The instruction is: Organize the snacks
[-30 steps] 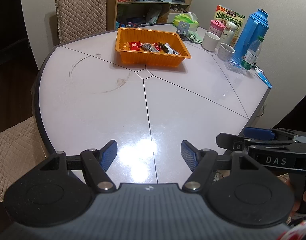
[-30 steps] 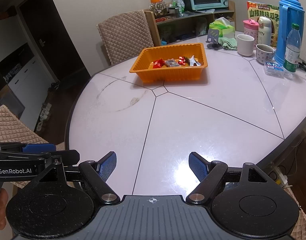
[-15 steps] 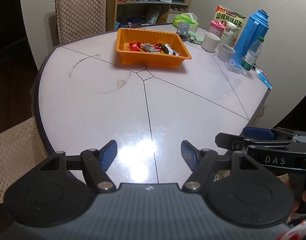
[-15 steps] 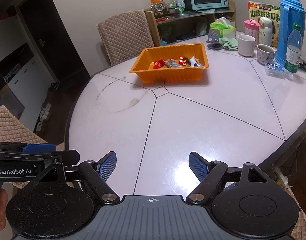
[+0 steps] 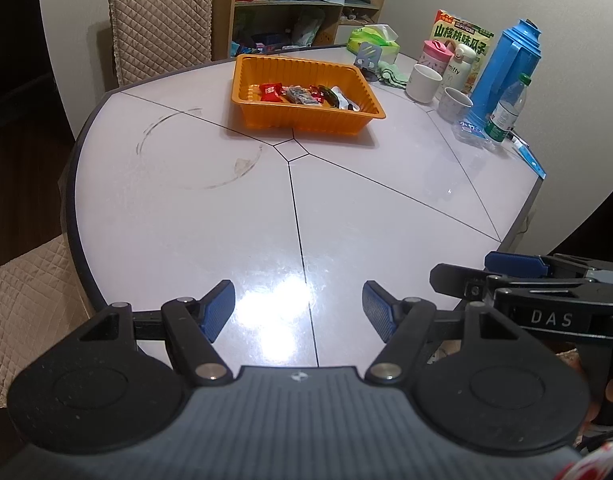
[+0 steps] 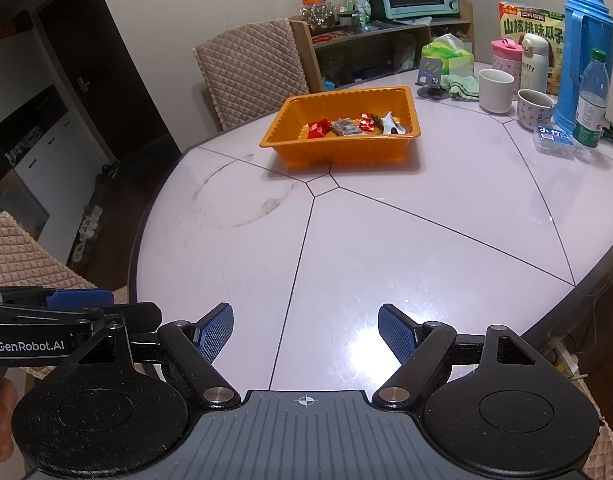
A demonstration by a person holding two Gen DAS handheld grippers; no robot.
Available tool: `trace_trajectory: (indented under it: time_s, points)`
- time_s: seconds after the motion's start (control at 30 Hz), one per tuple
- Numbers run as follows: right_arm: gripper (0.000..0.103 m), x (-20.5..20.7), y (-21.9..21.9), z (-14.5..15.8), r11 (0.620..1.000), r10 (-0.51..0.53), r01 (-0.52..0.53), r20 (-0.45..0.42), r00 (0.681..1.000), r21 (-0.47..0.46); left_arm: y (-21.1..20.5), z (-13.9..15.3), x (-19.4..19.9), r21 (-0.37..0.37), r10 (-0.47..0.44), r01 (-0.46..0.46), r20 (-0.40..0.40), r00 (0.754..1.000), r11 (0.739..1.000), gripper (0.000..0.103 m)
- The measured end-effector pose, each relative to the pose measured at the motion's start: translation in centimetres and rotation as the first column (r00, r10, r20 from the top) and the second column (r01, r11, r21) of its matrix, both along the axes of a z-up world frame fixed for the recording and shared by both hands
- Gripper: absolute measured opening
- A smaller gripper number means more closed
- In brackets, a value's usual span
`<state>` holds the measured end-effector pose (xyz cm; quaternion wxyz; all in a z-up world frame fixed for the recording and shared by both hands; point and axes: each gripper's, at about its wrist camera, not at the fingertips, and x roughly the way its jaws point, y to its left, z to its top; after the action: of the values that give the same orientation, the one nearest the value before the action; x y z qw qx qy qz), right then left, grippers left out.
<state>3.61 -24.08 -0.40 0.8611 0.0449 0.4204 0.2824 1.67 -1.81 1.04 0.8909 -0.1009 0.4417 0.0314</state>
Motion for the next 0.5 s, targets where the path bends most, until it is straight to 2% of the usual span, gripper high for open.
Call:
trace_trajectory:
  time_s: [0.5]
  points:
    - [0.079,0.27,-0.14,-0.06,1.000,0.000,0.000,-0.005,1.000,-0.002,0.26,-0.13,0.41,-0.005,0.001,-0.001,-0.002,1.000,1.000,0.068]
